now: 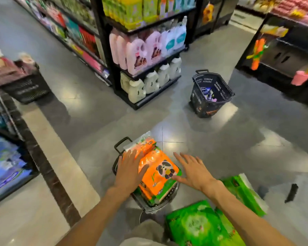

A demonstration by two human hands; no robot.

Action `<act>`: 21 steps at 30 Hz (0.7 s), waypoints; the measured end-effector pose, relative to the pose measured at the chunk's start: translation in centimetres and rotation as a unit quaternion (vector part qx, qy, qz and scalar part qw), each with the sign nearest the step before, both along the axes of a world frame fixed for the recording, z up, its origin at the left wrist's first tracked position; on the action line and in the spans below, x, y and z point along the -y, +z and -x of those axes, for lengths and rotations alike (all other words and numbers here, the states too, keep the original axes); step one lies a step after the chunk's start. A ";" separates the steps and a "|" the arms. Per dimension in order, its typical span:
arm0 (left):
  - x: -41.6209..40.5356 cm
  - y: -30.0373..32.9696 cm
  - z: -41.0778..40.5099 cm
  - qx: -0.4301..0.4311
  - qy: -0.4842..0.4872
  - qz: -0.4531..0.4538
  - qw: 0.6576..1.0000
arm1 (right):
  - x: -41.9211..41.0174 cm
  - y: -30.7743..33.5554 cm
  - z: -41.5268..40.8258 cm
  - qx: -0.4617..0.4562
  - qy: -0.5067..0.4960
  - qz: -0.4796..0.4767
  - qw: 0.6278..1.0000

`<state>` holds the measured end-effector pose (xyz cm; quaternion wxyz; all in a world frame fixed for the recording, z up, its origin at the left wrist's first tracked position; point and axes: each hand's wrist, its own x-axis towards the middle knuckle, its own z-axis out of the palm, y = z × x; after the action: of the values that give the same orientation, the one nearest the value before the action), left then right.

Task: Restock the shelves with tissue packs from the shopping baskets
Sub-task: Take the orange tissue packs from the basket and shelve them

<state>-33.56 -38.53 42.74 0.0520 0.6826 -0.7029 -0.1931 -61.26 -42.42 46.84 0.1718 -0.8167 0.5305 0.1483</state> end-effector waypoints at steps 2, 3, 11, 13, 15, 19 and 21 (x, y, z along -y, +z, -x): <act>-0.1 -0.7 -0.6 -0.006 0.017 -0.004 1.000 | 1.4 -0.5 -0.7 -0.011 0.028 -0.008 1.000; -0.3 -1.1 -0.8 -0.008 0.027 -0.010 1.000 | 2.1 -0.6 -1.0 -0.015 0.040 -0.012 0.999; -1.0 -3.4 -2.7 -0.067 0.160 -0.053 0.983 | 8.8 -3.3 -3.6 -0.019 0.096 -0.069 0.993; -1.0 -3.9 -2.4 -0.073 0.187 -0.070 0.977 | 10.3 -4.6 -3.8 -0.017 0.092 -0.086 0.992; -0.6 -4.6 -1.8 -0.076 0.216 -0.087 0.969 | 12.0 -5.9 -3.6 -0.023 0.096 -0.103 0.990; 1.2 -6.9 0.3 -0.051 0.271 -0.116 0.954 | 16.1 -8.6 -3.0 -0.030 0.124 -0.142 0.982; 2.8 -8.0 1.4 -0.042 0.297 -0.127 0.946 | 18.7 -10.1 -2.7 -0.042 0.154 -0.156 0.975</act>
<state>-34.99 -41.32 34.69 0.0491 0.8524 -0.4353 -0.2856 -58.57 -61.08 36.77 0.2497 -0.8448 0.3752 0.2884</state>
